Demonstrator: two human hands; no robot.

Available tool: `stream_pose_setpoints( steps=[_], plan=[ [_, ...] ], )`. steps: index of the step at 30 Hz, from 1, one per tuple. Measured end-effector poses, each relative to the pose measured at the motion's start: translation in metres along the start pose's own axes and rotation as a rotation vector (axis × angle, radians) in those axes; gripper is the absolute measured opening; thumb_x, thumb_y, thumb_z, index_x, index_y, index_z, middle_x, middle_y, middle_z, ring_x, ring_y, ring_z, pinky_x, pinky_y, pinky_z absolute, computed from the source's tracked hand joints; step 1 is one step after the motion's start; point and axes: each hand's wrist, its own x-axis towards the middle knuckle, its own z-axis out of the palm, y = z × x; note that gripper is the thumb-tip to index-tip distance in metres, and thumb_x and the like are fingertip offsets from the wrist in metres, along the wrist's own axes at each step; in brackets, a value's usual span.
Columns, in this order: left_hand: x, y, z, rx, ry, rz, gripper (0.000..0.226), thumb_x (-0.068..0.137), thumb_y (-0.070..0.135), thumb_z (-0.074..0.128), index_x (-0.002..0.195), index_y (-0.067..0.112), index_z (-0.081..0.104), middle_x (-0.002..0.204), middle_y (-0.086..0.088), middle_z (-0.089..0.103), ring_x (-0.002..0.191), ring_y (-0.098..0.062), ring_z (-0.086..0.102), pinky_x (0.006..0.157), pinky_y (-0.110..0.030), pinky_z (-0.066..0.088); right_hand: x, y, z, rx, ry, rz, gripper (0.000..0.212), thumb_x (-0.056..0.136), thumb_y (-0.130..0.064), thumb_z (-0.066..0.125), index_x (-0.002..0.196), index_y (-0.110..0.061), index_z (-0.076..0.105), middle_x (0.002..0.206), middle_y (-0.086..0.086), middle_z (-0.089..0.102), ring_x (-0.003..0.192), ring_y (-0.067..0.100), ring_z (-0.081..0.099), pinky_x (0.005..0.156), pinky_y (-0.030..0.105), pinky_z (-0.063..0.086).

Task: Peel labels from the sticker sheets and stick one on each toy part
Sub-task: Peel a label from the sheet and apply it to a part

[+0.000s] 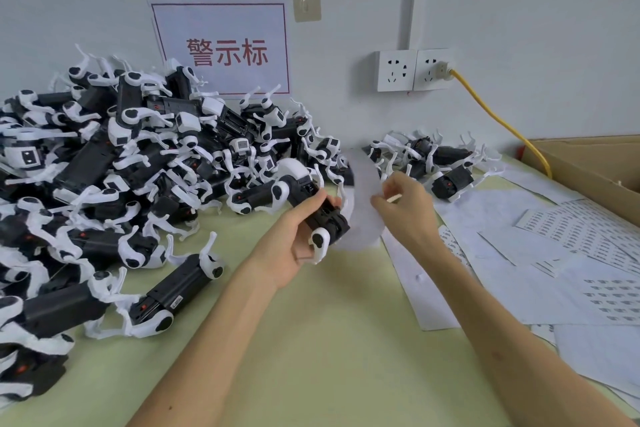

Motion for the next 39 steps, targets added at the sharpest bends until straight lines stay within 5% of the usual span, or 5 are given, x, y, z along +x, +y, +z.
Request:
stream_pose_setpoints(
  steps=[16, 20, 26, 31, 39],
  plan=[
    [-0.003, 0.002, -0.003, -0.152, -0.154, 0.235, 0.046, 0.09, 0.042, 0.06, 0.132, 0.024, 0.07, 0.104, -0.003, 0.064, 0.091, -0.022, 0.067, 0.083, -0.033, 0.057, -0.019, -0.03, 0.002, 0.144, -0.145, -0.268, 0.053, 0.088, -0.019, 0.076, 0.138, -0.024, 0.059, 0.138, -0.006, 0.05, 0.126, 0.005, 0.046, 0.1, 0.013, 0.038],
    [-0.001, 0.004, -0.004, -0.194, -0.158, 0.24, 0.05, 0.09, 0.041, 0.059, 0.134, 0.018, 0.068, 0.103, -0.001, 0.066, 0.092, -0.022, 0.066, 0.088, -0.036, 0.051, -0.015, -0.028, -0.002, 0.253, -0.181, -0.157, 0.066, 0.084, -0.029, 0.082, 0.142, -0.029, 0.049, 0.131, -0.024, 0.049, 0.106, -0.022, 0.046, 0.078, -0.002, 0.038],
    [-0.001, 0.007, -0.008, -0.216, -0.154, 0.175, 0.057, 0.083, 0.037, 0.067, 0.138, 0.023, 0.063, 0.101, -0.008, 0.064, 0.091, -0.027, 0.067, 0.061, -0.019, 0.038, -0.012, -0.025, -0.005, 0.218, -0.2, -0.213, 0.053, 0.085, -0.009, 0.075, 0.131, -0.028, 0.06, 0.137, -0.01, 0.055, 0.121, 0.007, 0.052, 0.086, 0.012, 0.044],
    [0.0, 0.007, -0.01, -0.176, -0.11, 0.252, 0.053, 0.09, 0.036, 0.058, 0.136, 0.011, 0.065, 0.095, -0.002, 0.066, 0.088, -0.022, 0.068, 0.084, -0.038, 0.04, -0.012, -0.026, -0.004, 0.434, -0.243, -0.175, 0.041, 0.085, 0.004, 0.071, 0.115, -0.024, 0.065, 0.116, -0.004, 0.064, 0.096, 0.02, 0.065, 0.073, 0.034, 0.058],
    [-0.004, 0.002, -0.003, 0.07, -0.261, 0.134, 0.049, 0.073, 0.036, 0.077, 0.119, 0.019, 0.077, 0.095, -0.002, 0.072, 0.088, -0.027, 0.066, 0.064, -0.033, 0.03, -0.011, -0.025, -0.004, 0.649, -0.089, -0.028, 0.021, 0.093, -0.002, 0.068, 0.09, -0.022, 0.071, 0.077, -0.011, 0.067, 0.063, 0.007, 0.06, 0.053, 0.021, 0.049]
  ],
)
